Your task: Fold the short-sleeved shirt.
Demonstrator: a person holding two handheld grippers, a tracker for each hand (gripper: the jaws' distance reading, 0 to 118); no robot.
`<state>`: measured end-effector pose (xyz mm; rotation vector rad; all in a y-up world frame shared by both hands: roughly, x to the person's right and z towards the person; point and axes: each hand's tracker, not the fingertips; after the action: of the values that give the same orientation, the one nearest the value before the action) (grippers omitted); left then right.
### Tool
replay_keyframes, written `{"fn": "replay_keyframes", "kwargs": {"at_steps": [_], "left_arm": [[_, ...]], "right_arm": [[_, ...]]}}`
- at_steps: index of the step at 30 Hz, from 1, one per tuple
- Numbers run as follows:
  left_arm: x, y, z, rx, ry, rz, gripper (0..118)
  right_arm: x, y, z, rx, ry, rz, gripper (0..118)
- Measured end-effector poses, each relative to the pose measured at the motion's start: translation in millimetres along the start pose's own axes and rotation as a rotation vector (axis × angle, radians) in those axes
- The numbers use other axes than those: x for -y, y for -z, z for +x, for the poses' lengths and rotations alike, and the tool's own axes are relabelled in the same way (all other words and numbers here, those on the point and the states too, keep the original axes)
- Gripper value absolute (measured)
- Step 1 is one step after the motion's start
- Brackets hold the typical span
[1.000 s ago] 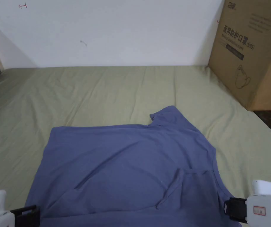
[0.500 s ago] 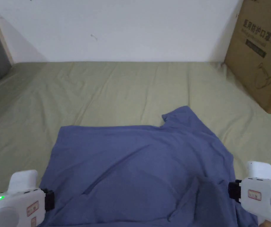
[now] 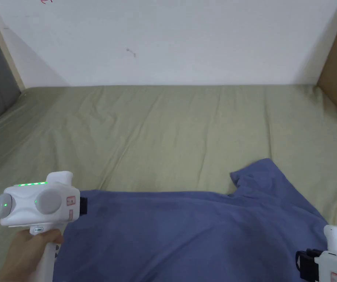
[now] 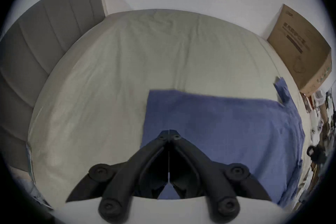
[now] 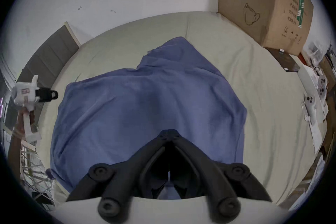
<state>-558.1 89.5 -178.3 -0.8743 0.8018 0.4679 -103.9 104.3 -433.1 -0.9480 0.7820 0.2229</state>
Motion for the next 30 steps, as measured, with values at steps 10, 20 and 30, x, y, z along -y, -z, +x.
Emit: {"fn": "replay_keyframes", "kwargs": {"at_steps": [10,20,30], "left_arm": [[-38.2,69.9,-10.8,0.011,-0.088,-0.079,107],[-36.1,67.1,-3.0,-0.027,-0.002,-0.078,30],[-42.4,40.7,0.0,0.008,0.053,-0.039,1]], "right_arm": [[-2.1,21.6,6.5,0.005,0.017,-0.053,0],[-2.3,36.5,19.0,0.004,0.038,-0.074,0],[-92.7,62.7,59.6,-0.006,-0.017,-0.018,69]]}}
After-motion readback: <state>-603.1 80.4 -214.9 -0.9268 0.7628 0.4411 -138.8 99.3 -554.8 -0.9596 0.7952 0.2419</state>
